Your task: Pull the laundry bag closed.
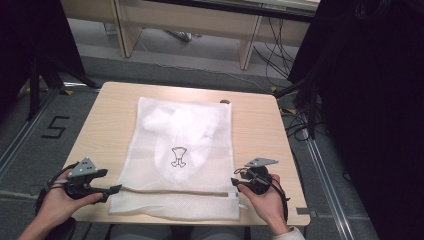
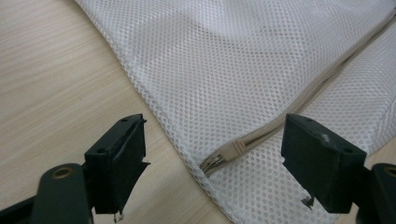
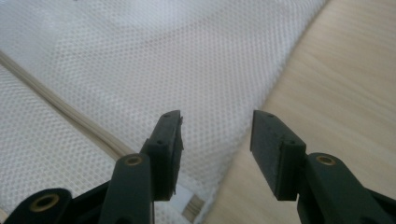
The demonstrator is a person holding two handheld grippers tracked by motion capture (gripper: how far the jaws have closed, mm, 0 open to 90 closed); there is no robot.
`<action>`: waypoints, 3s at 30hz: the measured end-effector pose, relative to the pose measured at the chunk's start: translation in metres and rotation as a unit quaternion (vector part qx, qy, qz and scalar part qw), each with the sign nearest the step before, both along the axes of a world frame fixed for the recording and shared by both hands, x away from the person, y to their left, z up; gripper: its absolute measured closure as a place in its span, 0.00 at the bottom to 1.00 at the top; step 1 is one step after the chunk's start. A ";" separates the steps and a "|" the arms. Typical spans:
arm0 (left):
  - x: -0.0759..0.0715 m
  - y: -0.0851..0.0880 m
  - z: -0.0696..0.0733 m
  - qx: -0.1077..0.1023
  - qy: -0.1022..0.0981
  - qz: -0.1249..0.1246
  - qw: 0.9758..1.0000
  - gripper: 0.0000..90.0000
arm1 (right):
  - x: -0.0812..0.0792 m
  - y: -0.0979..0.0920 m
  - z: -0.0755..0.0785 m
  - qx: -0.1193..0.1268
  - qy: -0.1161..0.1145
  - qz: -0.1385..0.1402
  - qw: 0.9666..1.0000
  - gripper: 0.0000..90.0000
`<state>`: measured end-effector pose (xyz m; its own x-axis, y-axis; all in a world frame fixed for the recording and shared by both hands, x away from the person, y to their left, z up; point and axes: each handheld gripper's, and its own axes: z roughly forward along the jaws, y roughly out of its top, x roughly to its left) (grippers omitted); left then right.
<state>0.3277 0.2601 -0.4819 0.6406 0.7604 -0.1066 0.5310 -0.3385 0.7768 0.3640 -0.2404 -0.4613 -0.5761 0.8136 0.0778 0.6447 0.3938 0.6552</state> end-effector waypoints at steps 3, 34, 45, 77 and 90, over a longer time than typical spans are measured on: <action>-0.001 0.002 0.002 -0.016 -0.004 0.012 1.000 0.24 | 0.001 0.009 -0.001 -0.002 -0.033 0.027 0.999 0.59; 0.006 0.024 0.001 -0.017 0.016 0.134 0.991 0.35 | 0.006 0.182 0.011 -0.007 -0.071 0.257 0.964 0.61; 0.006 0.024 0.000 -0.018 0.017 0.132 0.991 0.35 | 0.010 0.225 0.008 -0.014 -0.061 0.301 0.952 0.64; 0.006 0.025 0.000 -0.028 0.017 0.137 0.990 0.35 | 0.009 0.296 -0.017 -0.011 -0.024 0.358 0.933 0.75; 0.007 0.025 0.001 -0.030 0.018 0.136 0.990 0.35 | 0.008 0.307 -0.029 -0.019 -0.013 0.355 0.935 0.82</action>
<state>0.3342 0.2847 -0.4813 0.4081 0.8957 -0.1764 0.6236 -0.1324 0.7704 0.3724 0.0670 -0.4899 -0.9732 0.2271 0.0355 0.1961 0.7396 0.6439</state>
